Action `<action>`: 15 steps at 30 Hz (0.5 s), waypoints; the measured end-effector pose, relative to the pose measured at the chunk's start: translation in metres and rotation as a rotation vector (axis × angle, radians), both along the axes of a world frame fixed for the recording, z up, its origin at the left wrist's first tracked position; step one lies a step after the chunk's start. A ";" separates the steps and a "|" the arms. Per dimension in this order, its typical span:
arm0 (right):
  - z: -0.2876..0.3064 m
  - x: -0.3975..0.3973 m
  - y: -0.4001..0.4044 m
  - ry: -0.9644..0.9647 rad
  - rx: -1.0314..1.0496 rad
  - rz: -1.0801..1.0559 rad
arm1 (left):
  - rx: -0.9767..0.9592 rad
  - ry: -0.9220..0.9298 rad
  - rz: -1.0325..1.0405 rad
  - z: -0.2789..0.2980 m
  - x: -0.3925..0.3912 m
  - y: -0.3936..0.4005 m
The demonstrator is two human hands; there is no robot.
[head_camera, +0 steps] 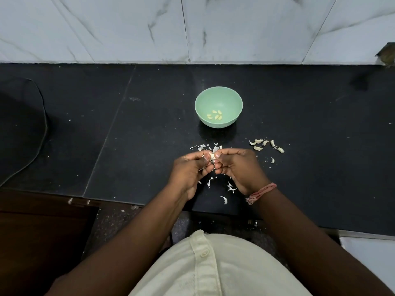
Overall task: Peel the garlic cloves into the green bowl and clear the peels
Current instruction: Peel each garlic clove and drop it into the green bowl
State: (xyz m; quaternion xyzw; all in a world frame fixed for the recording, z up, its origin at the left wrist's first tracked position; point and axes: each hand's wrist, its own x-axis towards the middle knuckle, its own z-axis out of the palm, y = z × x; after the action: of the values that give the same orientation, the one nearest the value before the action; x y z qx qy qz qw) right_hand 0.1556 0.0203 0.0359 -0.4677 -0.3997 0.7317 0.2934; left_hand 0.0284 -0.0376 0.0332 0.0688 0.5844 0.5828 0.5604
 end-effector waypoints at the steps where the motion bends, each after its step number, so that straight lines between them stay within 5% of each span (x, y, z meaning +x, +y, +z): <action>1: 0.001 0.000 0.000 0.018 -0.045 -0.007 | 0.000 -0.002 -0.004 -0.001 0.000 0.000; 11: -0.001 -0.008 0.002 0.229 -0.371 -0.062 | 0.105 0.092 0.055 -0.001 0.006 0.002; 15: -0.001 -0.011 -0.001 0.147 -0.272 -0.105 | 0.110 0.014 0.078 -0.003 0.007 0.002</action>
State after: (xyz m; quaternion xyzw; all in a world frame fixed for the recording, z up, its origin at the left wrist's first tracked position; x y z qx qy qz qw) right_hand 0.1445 0.0191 0.0353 -0.4686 -0.2497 0.7949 0.2935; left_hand 0.0357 -0.0352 0.0299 0.0809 0.5576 0.6349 0.5287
